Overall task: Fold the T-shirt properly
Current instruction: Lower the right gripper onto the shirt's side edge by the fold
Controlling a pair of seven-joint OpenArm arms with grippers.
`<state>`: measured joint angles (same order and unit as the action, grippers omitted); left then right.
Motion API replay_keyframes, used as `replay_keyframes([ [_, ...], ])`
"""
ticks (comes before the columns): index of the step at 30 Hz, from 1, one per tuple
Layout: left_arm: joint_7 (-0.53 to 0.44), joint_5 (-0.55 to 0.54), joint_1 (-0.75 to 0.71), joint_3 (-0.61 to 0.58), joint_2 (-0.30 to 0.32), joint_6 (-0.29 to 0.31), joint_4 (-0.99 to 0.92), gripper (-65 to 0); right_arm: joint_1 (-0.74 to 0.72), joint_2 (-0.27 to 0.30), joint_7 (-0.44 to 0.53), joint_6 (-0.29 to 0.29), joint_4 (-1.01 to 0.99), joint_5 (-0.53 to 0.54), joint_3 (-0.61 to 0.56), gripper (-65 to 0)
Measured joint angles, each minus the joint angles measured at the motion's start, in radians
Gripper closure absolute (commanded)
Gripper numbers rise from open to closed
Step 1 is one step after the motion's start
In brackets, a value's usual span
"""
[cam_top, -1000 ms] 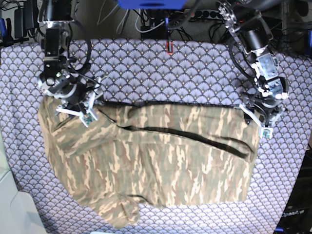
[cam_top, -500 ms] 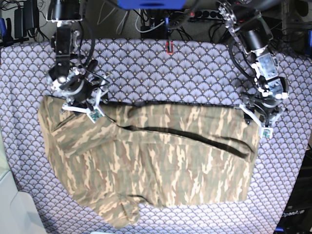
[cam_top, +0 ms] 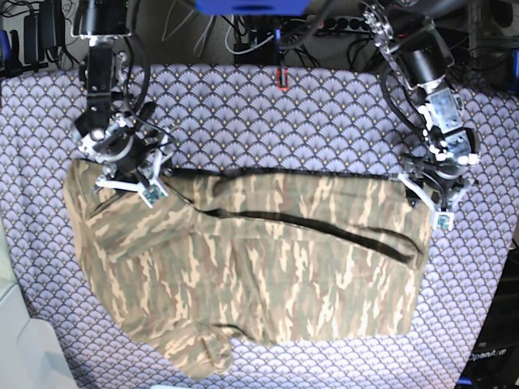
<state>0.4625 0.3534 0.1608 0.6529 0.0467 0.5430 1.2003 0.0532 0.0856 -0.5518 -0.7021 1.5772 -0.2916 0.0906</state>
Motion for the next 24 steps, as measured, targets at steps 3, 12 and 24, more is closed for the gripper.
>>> replay_keyframes([
  [3, 0.0, 0.0, 0.0, 0.0, 0.0, 0.0, 0.0, -27.7, 0.0, 0.01, -0.001, 0.0, 0.0, 0.0, 0.0, -32.2],
  [12, 0.0, 0.001, 0.0, 0.0, 0.0, 0.0, 0.0, -27.7, -0.039, 0.016, 0.007, 0.0, -0.016, 0.0, 0.0, -32.0],
  [24, 0.0, 0.001, 0.0, 0.0, 0.0, 0.0, 0.0, -27.7, -0.045, 0.023, 0.007, 0.0, -0.035, 0.001, -0.002, -13.0],
])
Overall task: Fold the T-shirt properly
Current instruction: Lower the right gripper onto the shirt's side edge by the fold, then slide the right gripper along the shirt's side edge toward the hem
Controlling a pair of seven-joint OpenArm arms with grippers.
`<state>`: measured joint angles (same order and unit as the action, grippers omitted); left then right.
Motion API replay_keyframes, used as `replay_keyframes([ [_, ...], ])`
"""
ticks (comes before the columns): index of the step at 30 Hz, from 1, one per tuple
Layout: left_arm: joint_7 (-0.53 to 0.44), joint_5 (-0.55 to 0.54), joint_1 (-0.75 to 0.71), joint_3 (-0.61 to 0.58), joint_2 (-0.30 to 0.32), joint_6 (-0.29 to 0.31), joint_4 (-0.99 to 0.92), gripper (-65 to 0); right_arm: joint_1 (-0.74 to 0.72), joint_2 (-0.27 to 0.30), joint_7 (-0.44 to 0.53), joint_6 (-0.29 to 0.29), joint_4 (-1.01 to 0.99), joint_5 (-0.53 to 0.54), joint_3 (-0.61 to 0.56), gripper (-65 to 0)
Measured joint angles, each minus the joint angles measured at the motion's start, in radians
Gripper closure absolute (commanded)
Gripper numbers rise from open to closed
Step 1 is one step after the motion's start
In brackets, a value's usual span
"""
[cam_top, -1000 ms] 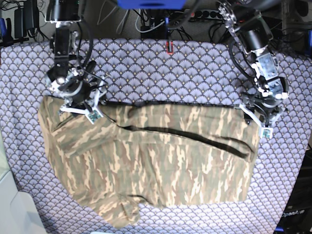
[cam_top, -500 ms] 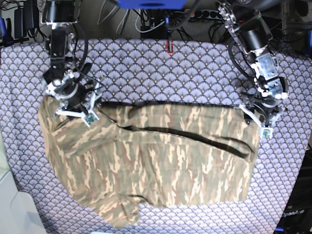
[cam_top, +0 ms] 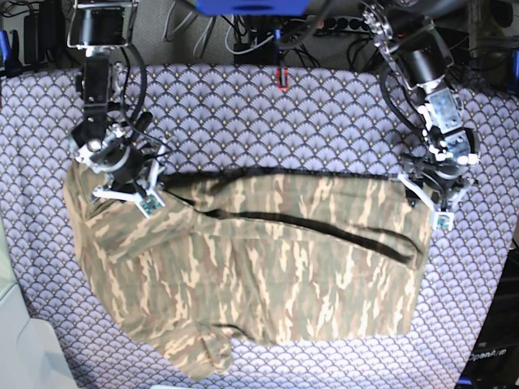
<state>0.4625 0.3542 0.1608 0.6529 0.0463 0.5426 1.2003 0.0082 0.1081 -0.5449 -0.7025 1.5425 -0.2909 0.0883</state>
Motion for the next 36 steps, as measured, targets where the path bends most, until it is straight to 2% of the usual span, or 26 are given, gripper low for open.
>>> replay_keyframes([
  [4, 0.0, 0.0, 0.0, 0.0, 0.0, 0.0, 0.0, -27.7, 0.0, 0.012, 0.0, 0.0, 0.002, -0.001, 0.0, -7.2],
  [16, 0.0, 0.0, 0.0, 0.0, 0.0, 0.0, 0.0, -27.7, -0.006, 0.018, -0.004, 0.0, 0.03, -0.001, -0.001, 0.0],
  [28, -0.005, 0.0, -0.002, 0.0, 0.001, 0.0, 0.0, -27.7, -0.157, 0.024, -0.005, 0.0, 0.011, -0.008, -0.007, 0.0],
  [36, -0.007, -0.003, -0.006, 0.0, 0.003, 0.0, 0.0, -27.7, -0.314, 0.043, -0.003, 0.0, -0.19, -0.01, -0.139, 0.0],
])
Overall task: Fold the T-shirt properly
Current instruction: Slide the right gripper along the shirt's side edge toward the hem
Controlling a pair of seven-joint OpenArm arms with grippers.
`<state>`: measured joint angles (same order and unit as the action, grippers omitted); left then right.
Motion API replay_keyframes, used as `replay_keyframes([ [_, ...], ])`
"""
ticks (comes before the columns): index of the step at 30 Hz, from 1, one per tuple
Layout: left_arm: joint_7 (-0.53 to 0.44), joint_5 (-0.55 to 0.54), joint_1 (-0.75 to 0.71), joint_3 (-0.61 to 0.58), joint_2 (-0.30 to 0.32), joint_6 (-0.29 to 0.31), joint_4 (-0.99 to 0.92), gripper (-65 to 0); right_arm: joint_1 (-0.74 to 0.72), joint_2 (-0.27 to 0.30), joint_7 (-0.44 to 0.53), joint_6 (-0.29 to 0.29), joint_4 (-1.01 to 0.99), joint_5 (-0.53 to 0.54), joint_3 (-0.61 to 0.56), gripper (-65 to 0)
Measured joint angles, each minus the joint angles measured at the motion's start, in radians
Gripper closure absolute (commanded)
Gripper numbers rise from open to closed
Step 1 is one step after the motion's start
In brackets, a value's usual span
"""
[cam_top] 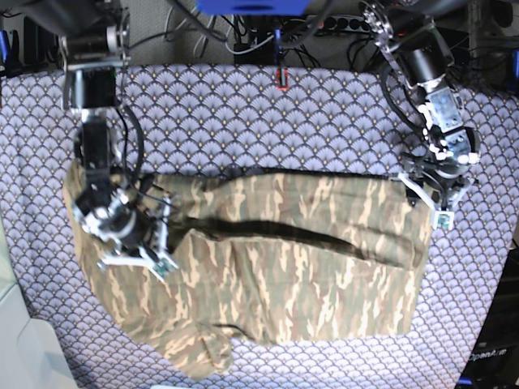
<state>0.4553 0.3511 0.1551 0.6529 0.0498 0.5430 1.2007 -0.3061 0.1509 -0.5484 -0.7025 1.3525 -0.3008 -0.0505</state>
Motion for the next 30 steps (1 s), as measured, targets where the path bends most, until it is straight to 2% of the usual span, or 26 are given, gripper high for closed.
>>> replay_keyframes([
  [6, -0.006, 0.0, -0.008, 0.0, 0.0, 0.0, 0.002, -27.7, -0.137, -0.002, 0.011, 0.0, -0.109, 0.002, -0.068, 0.0],
  [8, -0.011, -0.007, -0.019, 0.0, 0.0, 0.0, 0.013, -27.7, -0.165, -0.002, 0.045, 0.0, -0.15, 0.003, -0.069, 0.0],
  [12, -0.002, -0.003, -0.047, 0.0, -0.004, 0.0, 0.053, -27.9, -0.2, -0.002, 0.087, 0.0, -0.254, -0.011, -0.067, 0.0],
  [14, 0.008, -0.002, -0.05, 0.0, -0.005, 0.0, 0.065, -27.9, -0.208, -0.004, 0.108, 0.0, -0.297, -0.052, -0.059, 0.0],
  [19, 0.015, 0.006, -0.05, 0.0, -0.005, 0.0, 0.068, -27.9, -0.206, -0.014, 0.135, 0.0, -0.314, -0.078, -0.055, -0.1],
  [21, 0.01, 0.003, -0.058, 0.0, -0.003, 0.0, 0.069, -27.9, -0.206, -0.02, 0.146, 0.0, -0.314, -0.077, -0.065, -2.3],
  [25, 0.007, 0.0, -0.058, 0.0, -0.002, 0.003, 0.069, -27.9, -0.211, -0.024, 0.15, 0.0, -0.312, -0.078, -0.059, -10.8],
  [30, 0.007, 0.0, -0.059, 0.0, -0.003, 0.003, 0.069, -27.9, -0.211, -0.024, 0.275, 0.0, -0.312, -0.084, -0.056, -14.6],
])
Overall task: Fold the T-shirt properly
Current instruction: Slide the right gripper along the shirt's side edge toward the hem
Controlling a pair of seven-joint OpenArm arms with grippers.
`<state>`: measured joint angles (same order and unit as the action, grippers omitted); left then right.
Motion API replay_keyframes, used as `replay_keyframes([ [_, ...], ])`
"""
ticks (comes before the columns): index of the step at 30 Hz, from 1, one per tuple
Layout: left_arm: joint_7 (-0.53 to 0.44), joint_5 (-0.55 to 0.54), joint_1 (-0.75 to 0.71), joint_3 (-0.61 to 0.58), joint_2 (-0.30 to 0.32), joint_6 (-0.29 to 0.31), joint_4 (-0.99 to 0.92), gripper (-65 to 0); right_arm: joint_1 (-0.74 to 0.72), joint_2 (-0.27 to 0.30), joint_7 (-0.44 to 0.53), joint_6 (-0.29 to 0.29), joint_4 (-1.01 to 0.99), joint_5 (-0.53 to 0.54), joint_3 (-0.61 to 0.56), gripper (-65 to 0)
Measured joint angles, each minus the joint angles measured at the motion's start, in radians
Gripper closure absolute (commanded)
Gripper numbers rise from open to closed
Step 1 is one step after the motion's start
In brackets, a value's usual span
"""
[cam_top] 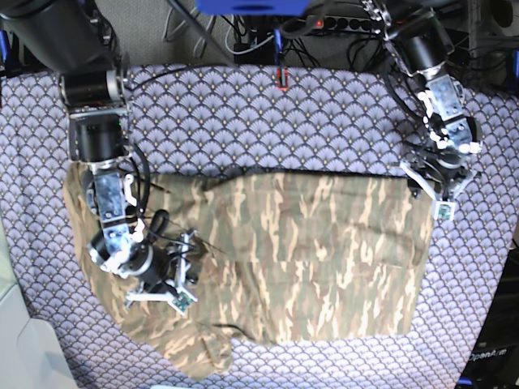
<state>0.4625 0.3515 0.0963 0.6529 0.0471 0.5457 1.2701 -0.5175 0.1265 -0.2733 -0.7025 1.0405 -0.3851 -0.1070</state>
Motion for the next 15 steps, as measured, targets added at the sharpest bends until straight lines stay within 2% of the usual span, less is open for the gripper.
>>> replay_keyframes([
  [6, 0.0, 0.0, -0.001, 0.0, 0.002, 0.0, 0.001, -27.9, 0.001, 0.0, 0.003, 0.0, 0.011, -0.001, -0.003, -19.3],
  [12, 0.0, 0.0, -0.002, 0.0, 0.002, 0.0, 0.001, -28.0, 0.006, 0.0, 0.005, 0.0, 0.137, 0.0, -0.003, -21.8],
  [15, 0.0, 0.0, -0.002, 0.0, 0.002, 0.0, 0.002, -28.0, 0.031, 0.009, -0.067, -0.001, 0.204, 0.003, 0.007, -21.7],
])
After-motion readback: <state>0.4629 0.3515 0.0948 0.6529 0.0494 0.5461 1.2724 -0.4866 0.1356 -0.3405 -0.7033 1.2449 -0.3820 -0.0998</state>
